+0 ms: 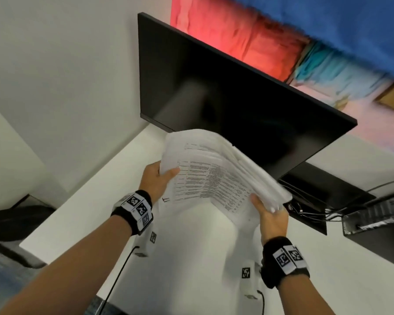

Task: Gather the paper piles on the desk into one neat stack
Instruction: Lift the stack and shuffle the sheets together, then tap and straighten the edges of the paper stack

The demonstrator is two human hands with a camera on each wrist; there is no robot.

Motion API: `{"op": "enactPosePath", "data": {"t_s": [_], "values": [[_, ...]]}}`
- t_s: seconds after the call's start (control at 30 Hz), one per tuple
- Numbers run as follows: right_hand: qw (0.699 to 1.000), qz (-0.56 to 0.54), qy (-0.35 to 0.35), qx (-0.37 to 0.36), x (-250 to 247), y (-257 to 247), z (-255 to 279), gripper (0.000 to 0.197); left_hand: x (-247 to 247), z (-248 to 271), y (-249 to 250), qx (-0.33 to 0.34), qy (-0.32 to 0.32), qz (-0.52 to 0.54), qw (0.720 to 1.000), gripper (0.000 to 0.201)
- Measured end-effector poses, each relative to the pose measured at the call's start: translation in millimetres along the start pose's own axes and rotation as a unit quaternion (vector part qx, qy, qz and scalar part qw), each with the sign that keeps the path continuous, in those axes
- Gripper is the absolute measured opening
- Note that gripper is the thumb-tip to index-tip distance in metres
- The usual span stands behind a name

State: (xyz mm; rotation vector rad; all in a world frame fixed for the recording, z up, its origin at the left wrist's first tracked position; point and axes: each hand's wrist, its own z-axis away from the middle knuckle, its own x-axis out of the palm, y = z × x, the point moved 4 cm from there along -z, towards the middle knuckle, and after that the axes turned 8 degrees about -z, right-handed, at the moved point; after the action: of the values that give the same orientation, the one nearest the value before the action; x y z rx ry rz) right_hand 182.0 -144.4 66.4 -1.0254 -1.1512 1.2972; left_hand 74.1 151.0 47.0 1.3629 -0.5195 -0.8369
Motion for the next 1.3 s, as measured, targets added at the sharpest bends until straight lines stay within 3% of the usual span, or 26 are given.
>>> {"op": "enactPosePath", "data": {"t_s": [0.1, 0.17, 0.27, 0.5, 0.63, 0.7, 0.8, 0.87, 0.97, 1.03, 1.13, 1.2, 1.3], "values": [[0.999, -0.026, 0.006, -0.021, -4.8, -11.4, -0.4, 0.034, -1.0, -3.1, 16.0, 0.032, 0.022, 0.019, 0.999, 0.008], [0.999, -0.022, 0.012, -0.029, -12.8, -9.1, 0.1, 0.045, -1.6, -5.4, 16.9, 0.041, 0.017, 0.023, 0.999, 0.009], [1.0, -0.009, 0.016, -0.01, -23.0, -1.0, 3.6, 0.06, -3.5, -0.8, 15.9, 0.037, 0.019, 0.027, 0.999, 0.031], [0.998, -0.053, 0.029, -0.032, -11.1, -19.1, 11.1, 0.06, -4.3, 4.1, 42.3, 0.02, 0.056, 0.067, 0.996, 0.049], [0.995, -0.076, 0.055, -0.037, -3.6, -22.4, 7.0, 0.077, 2.8, -0.7, 57.3, -0.026, 0.074, 0.102, 0.992, 0.061], [0.994, -0.08, 0.064, -0.045, -2.9, -23.3, 4.9, 0.076, 5.5, -3.9, 59.8, -0.047, 0.083, 0.114, 0.989, 0.056], [0.993, -0.081, 0.067, -0.048, -1.9, -25.9, 1.2, 0.073, 7.4, -10.6, 57.4, -0.058, 0.113, 0.134, 0.983, 0.026], [0.993, -0.082, 0.067, -0.042, -0.7, -26.2, -1.4, 0.062, 5.7, -15.0, 54.8, -0.054, 0.136, 0.115, 0.983, 0.016], [0.994, -0.078, 0.075, -0.03, -1.1, -21.2, -5.9, 0.042, 5.5, -17.5, 50.5, -0.054, 0.107, 0.108, 0.987, 0.021], [0.995, -0.071, 0.071, -0.019, -2.8, -17.6, -9.7, 0.033, 5.1, -16.5, 47.2, -0.041, 0.058, 0.073, 0.995, 0.041], [0.996, -0.082, 0.034, 0.01, -6.0, -12.3, -13.6, 0.034, 0.4, -18.7, 30.6, -0.022, -0.005, 0.004, 1.0, 0.066], [0.997, -0.067, -0.027, 0.019, -8.3, -11.6, -12.0, 0.064, -1.4, -17.4, 21.4, -0.03, -0.016, -0.013, 0.999, 0.06], [0.985, 0.074, -0.157, -0.022, -4.8, -12.8, -3.7, 0.089, -1.0, -14.5, 16.8, -0.051, -0.003, 0.004, 0.999, 0.038]]}}
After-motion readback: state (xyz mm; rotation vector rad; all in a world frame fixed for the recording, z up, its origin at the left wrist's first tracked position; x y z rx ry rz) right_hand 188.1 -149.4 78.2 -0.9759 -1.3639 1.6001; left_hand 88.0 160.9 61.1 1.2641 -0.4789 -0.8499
